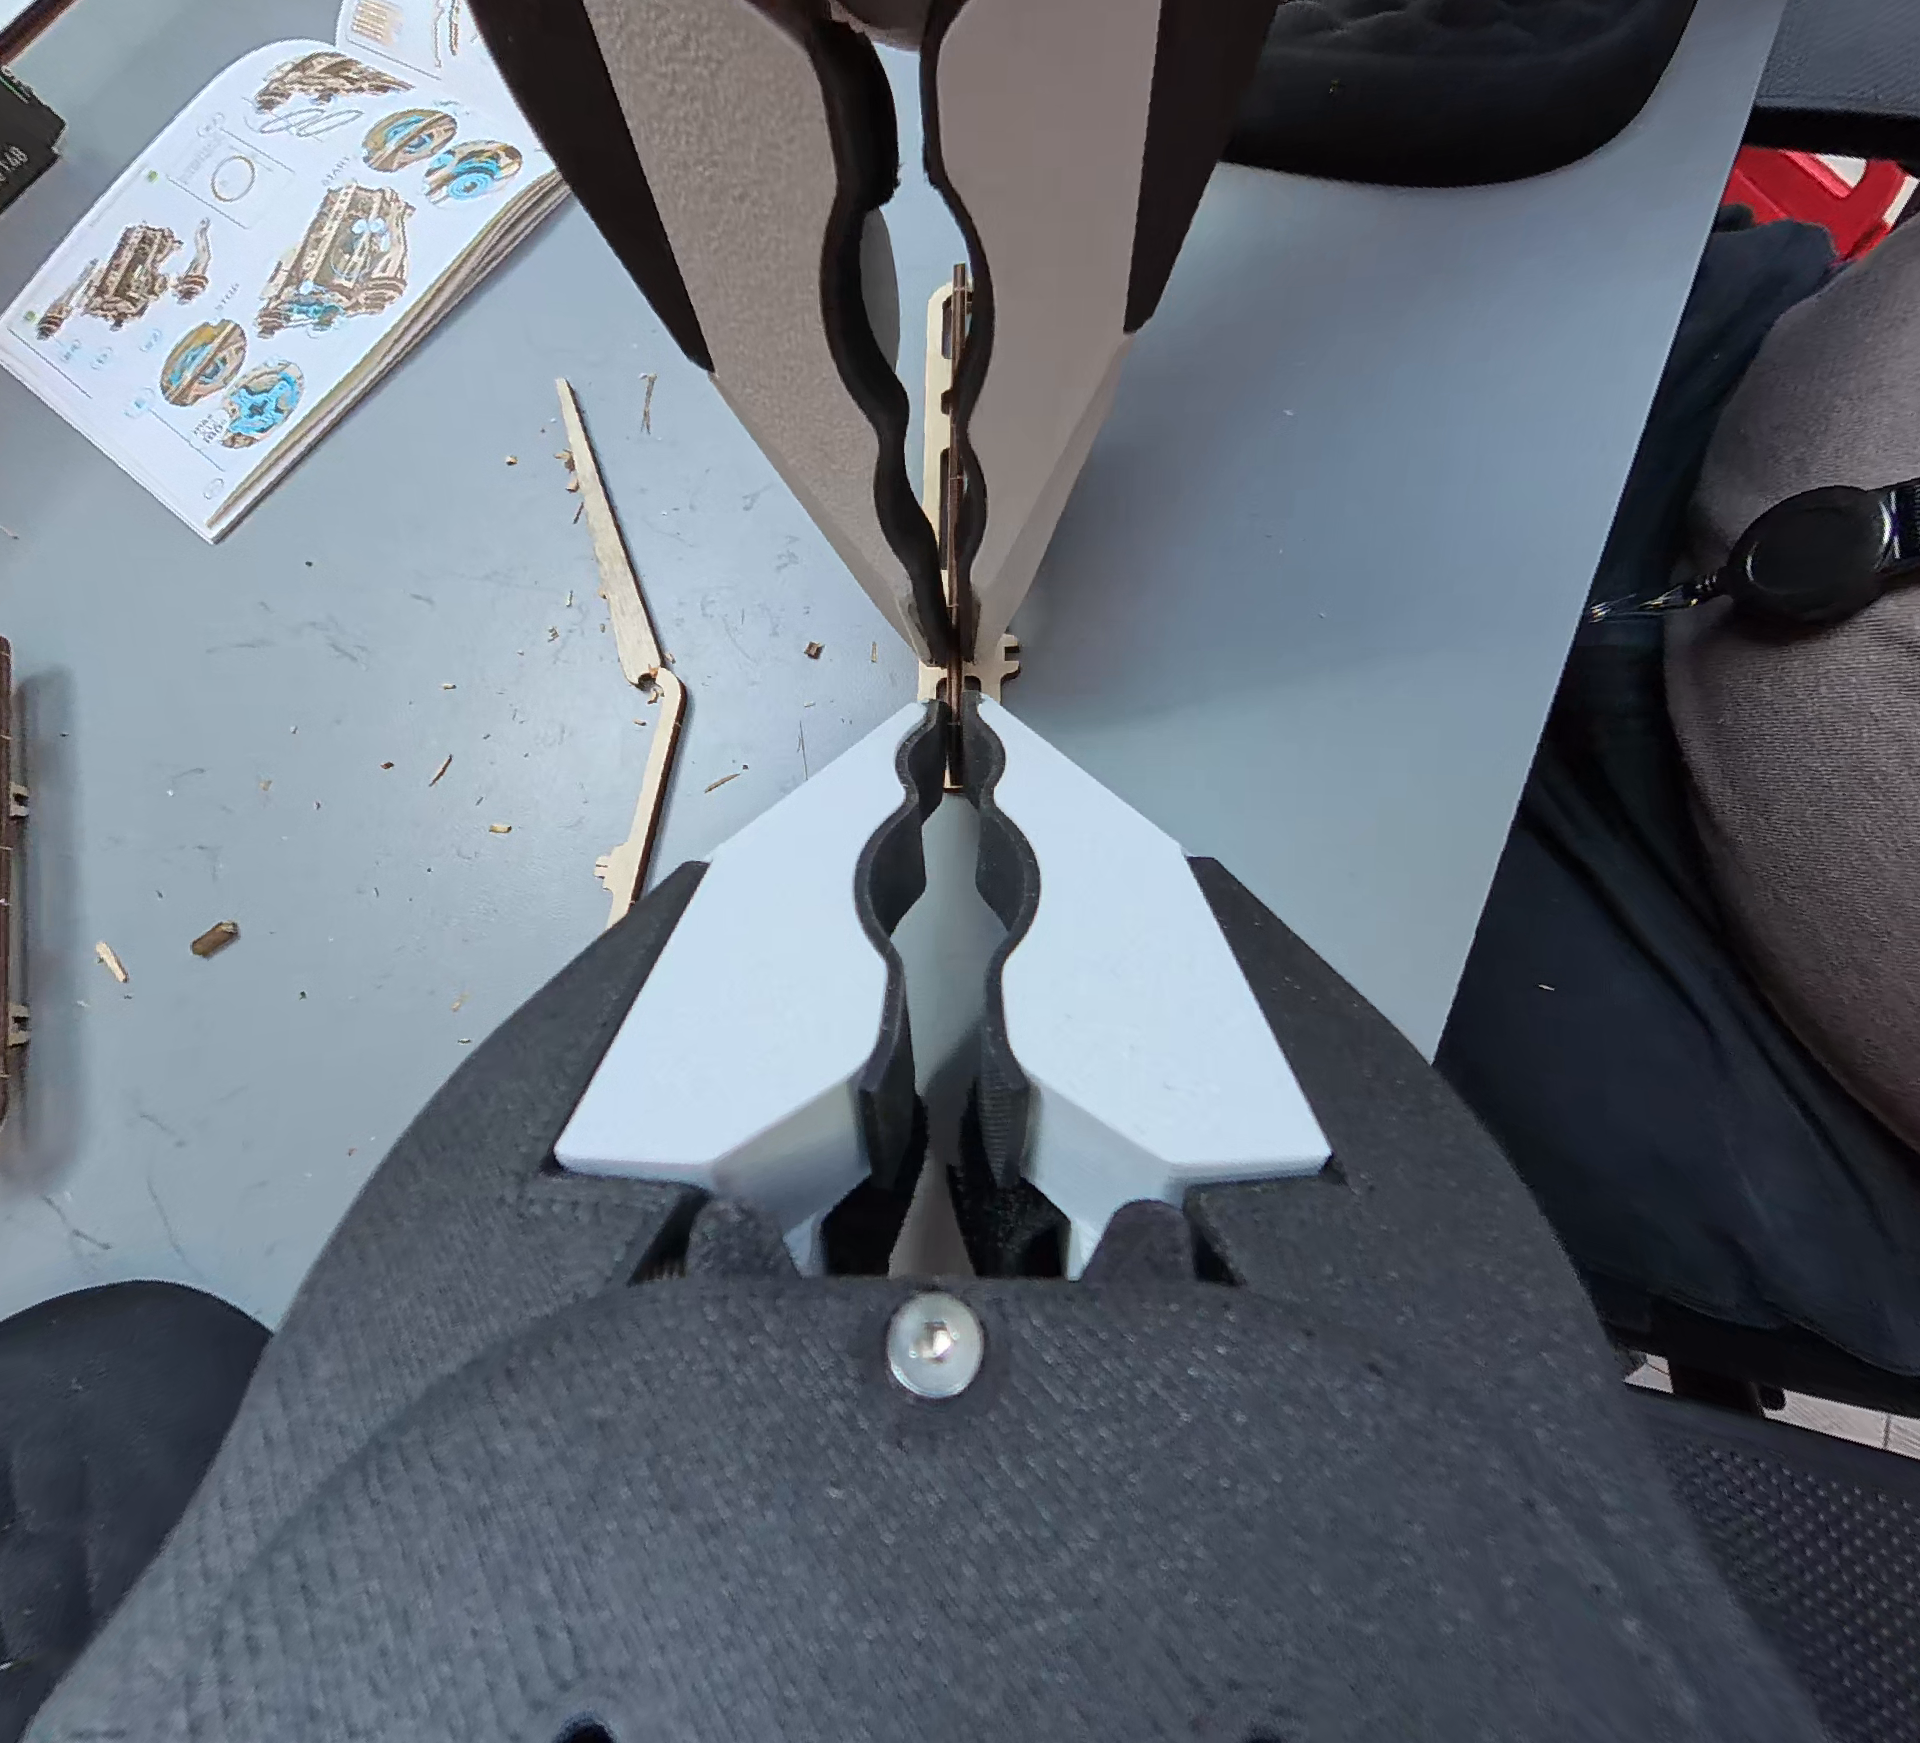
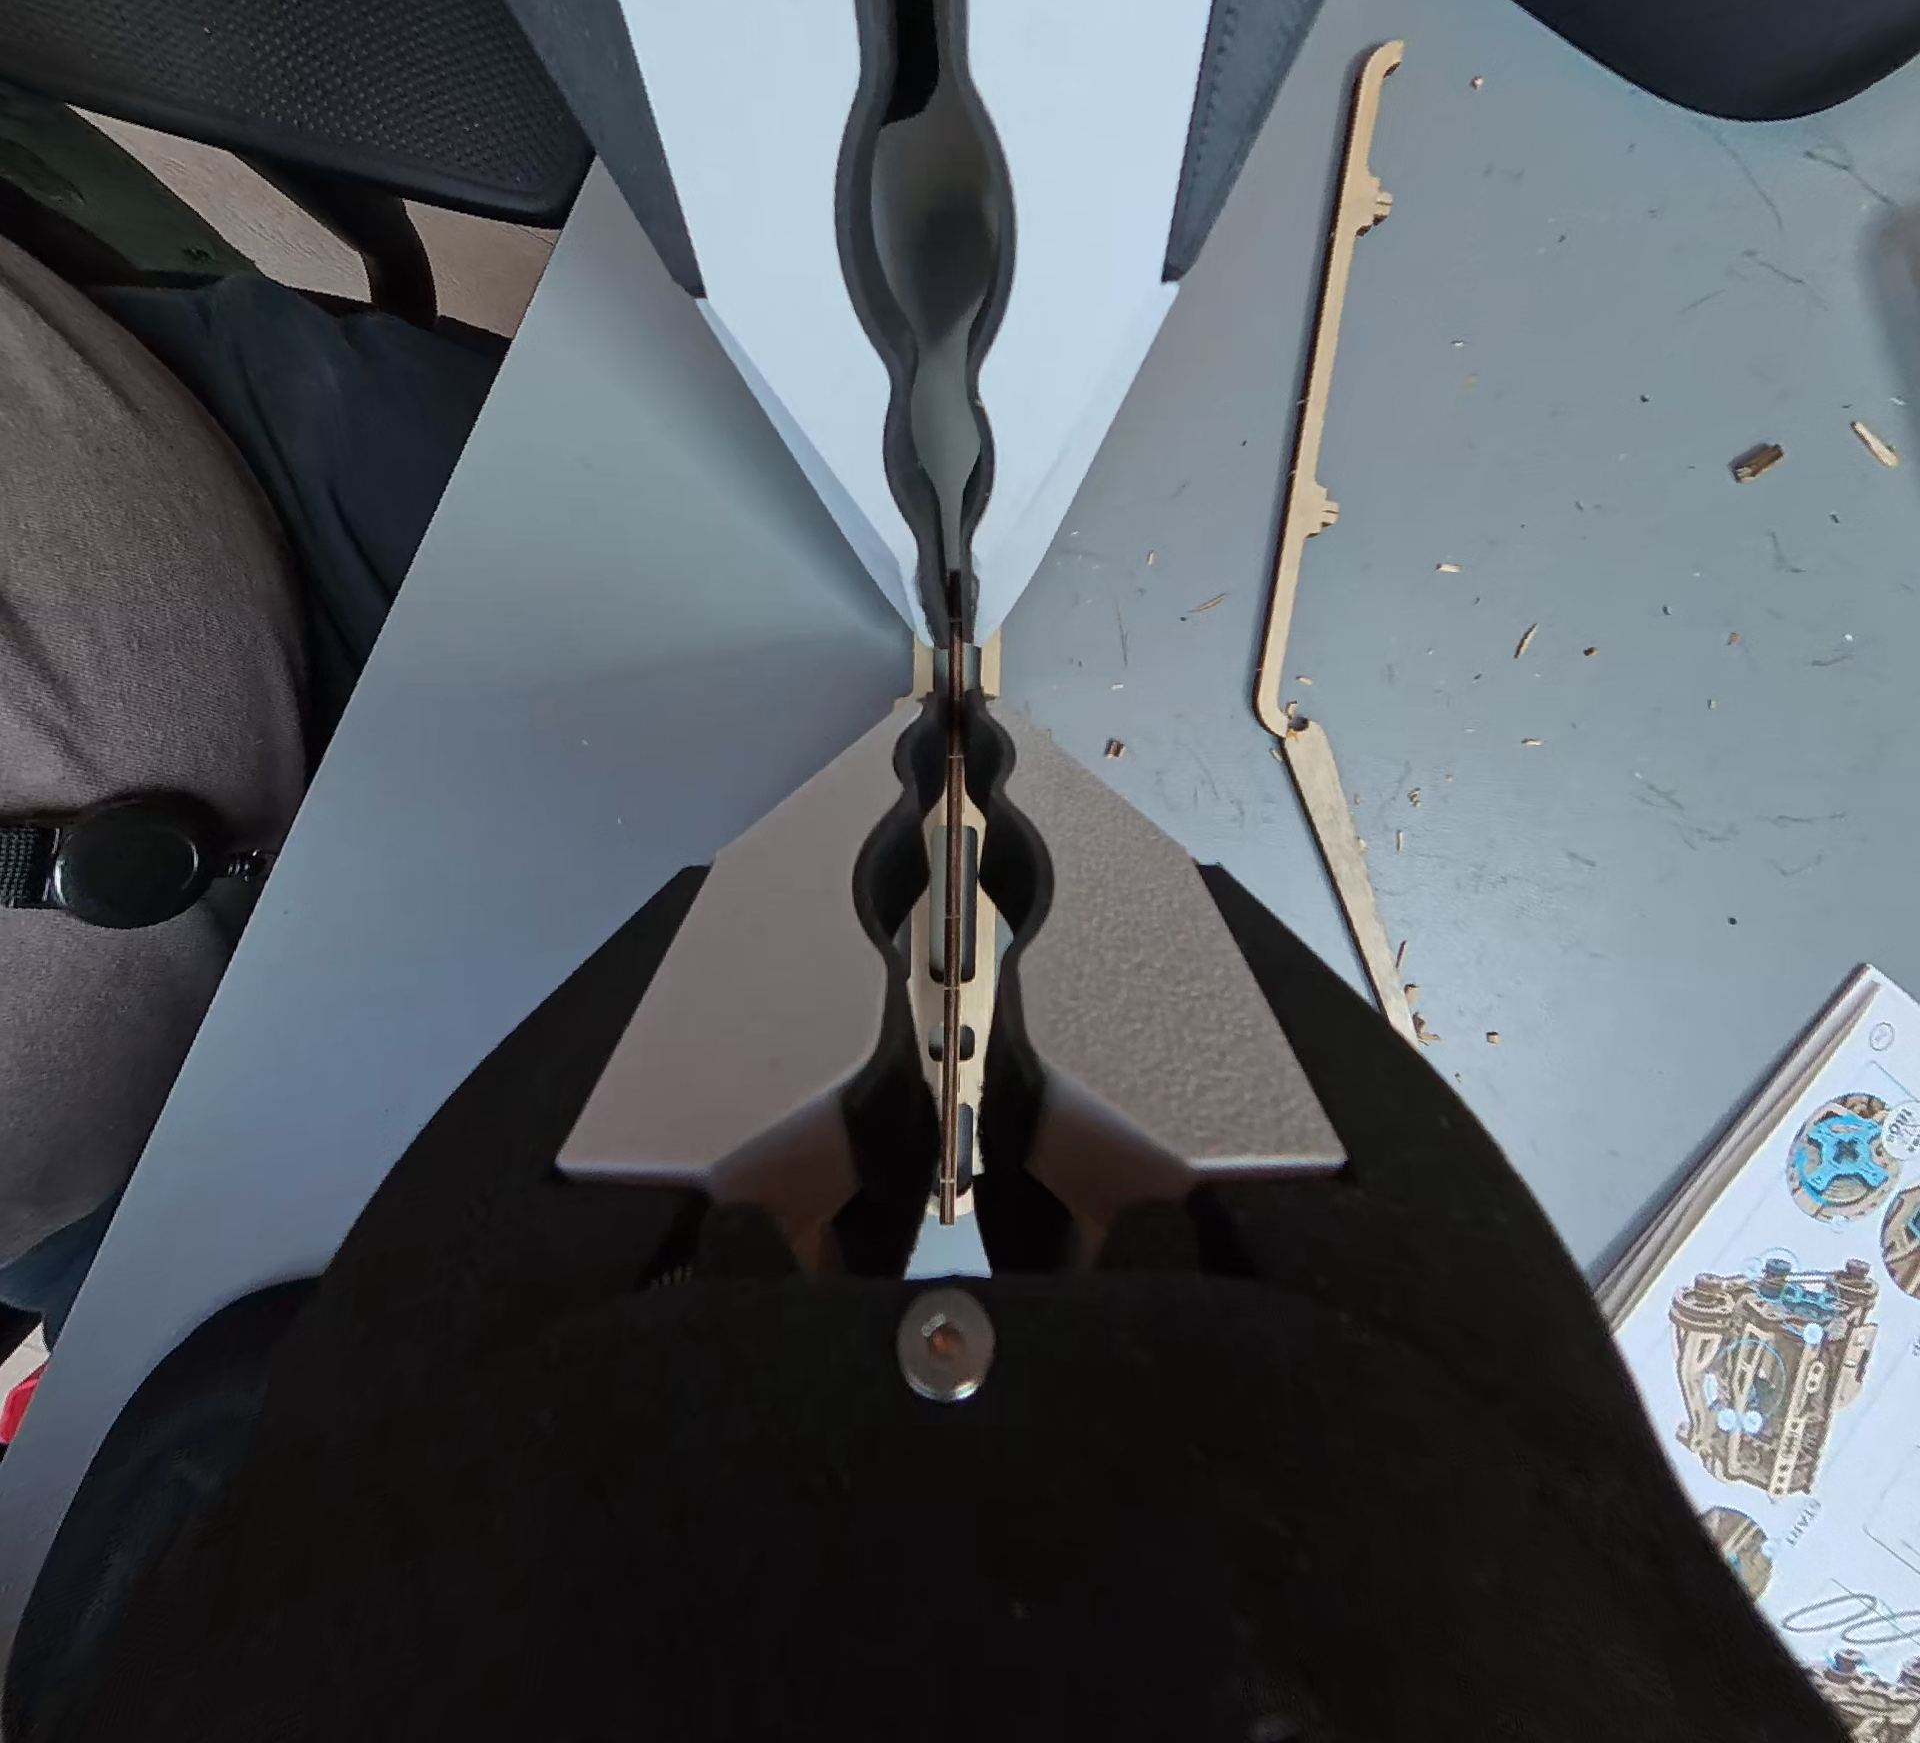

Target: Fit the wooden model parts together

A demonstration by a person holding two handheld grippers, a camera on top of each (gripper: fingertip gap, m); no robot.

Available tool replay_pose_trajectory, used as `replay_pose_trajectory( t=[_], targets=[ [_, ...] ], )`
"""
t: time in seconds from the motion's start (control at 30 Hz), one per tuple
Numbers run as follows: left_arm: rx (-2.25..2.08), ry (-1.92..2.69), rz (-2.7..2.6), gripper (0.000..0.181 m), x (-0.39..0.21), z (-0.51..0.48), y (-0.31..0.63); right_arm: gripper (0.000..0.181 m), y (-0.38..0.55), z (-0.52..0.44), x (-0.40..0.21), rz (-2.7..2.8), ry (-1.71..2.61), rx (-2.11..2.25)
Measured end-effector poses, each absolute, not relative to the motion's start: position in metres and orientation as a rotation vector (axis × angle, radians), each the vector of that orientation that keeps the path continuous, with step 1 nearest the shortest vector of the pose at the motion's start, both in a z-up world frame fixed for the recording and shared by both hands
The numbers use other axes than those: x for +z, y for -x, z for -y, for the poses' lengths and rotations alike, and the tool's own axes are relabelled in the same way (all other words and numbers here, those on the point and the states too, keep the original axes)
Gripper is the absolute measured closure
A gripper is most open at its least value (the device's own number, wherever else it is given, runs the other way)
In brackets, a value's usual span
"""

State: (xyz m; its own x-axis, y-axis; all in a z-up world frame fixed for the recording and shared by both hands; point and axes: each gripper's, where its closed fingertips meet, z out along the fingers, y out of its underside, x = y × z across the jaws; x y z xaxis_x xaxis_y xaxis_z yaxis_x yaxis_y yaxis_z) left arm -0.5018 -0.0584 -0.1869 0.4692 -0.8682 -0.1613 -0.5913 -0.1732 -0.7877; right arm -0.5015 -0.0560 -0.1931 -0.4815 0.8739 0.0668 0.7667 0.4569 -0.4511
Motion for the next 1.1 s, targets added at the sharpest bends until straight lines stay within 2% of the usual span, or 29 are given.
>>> replay_pose_trajectory(
  t=[0.33, 0.4, 0.57, 0.73, 0.87, 1.1],
  targets=[
    [-0.447, 1.892, -1.2, 0.18, -0.185, 0.058, 0.501, 0.179, 0.503, 0.056, -0.191, 2.358, 1.396, 0.618],
    [-0.436, 1.889, -1.199, 0.175, -0.185, 0.058, 0.501, 0.17, 0.501, 0.046, -0.187, 2.294, 1.387, 0.621],
    [-0.459, 1.884, -1.177, 0.163, -0.176, 0.059, 0.505, 0.175, 0.472, 0.029, -0.167, 2.176, 1.433, 0.74],
    [-0.423, 1.851, -1.071, 0.167, -0.147, 0.042, 0.53, 0.167, 0.451, 0.012, -0.167, 2.135, 1.464, 0.743],
    [-0.346, 1.944, -1.081, 0.168, -0.155, 0.034, 0.551, 0.161, 0.456, 0.025, -0.166, 2.149, 1.411, 0.88],
    [-0.129, 2.034, -1.105, 0.167, -0.17, 0.021, 0.579, 0.161, 0.465, 0.028, -0.173, 2.212, 1.37, 0.894]
  ],
)
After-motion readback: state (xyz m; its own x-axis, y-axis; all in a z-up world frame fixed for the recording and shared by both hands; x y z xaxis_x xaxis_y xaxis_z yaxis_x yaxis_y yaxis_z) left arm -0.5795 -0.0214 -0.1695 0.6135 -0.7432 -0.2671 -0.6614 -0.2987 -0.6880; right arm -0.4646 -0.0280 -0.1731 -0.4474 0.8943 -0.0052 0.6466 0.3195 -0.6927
